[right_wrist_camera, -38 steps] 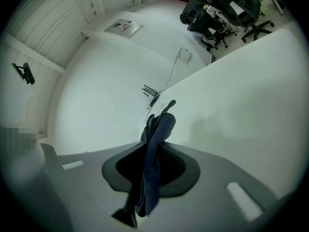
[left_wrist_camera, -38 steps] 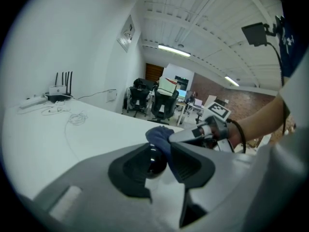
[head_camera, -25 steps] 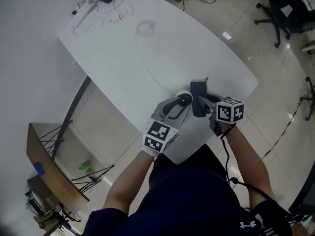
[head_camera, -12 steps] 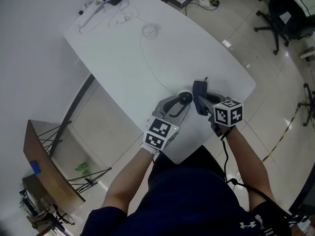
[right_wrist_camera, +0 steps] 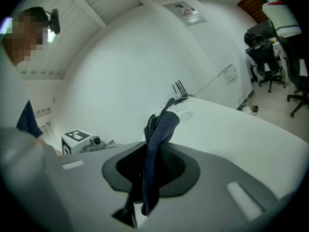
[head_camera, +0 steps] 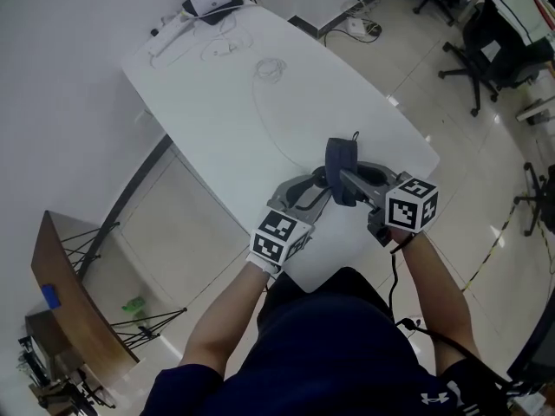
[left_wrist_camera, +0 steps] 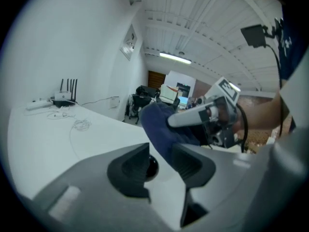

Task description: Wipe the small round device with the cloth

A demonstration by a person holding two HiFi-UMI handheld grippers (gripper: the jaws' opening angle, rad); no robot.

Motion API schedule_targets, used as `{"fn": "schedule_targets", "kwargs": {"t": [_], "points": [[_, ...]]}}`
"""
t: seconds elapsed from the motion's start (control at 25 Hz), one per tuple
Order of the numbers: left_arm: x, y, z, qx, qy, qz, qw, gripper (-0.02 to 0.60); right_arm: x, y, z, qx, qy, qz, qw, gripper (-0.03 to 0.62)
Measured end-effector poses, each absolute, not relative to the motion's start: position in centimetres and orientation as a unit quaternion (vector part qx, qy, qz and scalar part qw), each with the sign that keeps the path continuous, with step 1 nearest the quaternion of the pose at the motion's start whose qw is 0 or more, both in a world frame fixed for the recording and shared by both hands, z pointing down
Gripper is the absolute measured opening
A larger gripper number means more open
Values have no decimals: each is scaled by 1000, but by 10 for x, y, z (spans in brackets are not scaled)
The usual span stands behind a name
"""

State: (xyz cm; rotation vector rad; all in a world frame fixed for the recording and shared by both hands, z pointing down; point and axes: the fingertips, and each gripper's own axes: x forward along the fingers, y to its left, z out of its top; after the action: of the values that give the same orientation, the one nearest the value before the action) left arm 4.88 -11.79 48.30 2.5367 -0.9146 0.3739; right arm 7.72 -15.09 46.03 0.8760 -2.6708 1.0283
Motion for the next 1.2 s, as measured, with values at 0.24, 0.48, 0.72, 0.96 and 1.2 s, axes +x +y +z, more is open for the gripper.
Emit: {"fn": "schedule_targets", "kwargs": {"t": [0.24,0.48,0.72,0.96,1.2], "points": [[35,-118,420,913,-231,-60,331,187,69,-137,410,189,-892,407,-47,72],[46,-116,399,908,-158,-115,370,77,69,-134,401,145,-879,440,-113,90],[54,-116,420,904,-181,-72,379,75,71,-131,420,172,-881,435,-70,119],[53,-116,455,907,-243,16,343,114,86,-146,449,233,-870,434,-32,72],[52,-113,511,913,-287,207,202,117,94,-158,496,243,-877,404,93,71]]}}
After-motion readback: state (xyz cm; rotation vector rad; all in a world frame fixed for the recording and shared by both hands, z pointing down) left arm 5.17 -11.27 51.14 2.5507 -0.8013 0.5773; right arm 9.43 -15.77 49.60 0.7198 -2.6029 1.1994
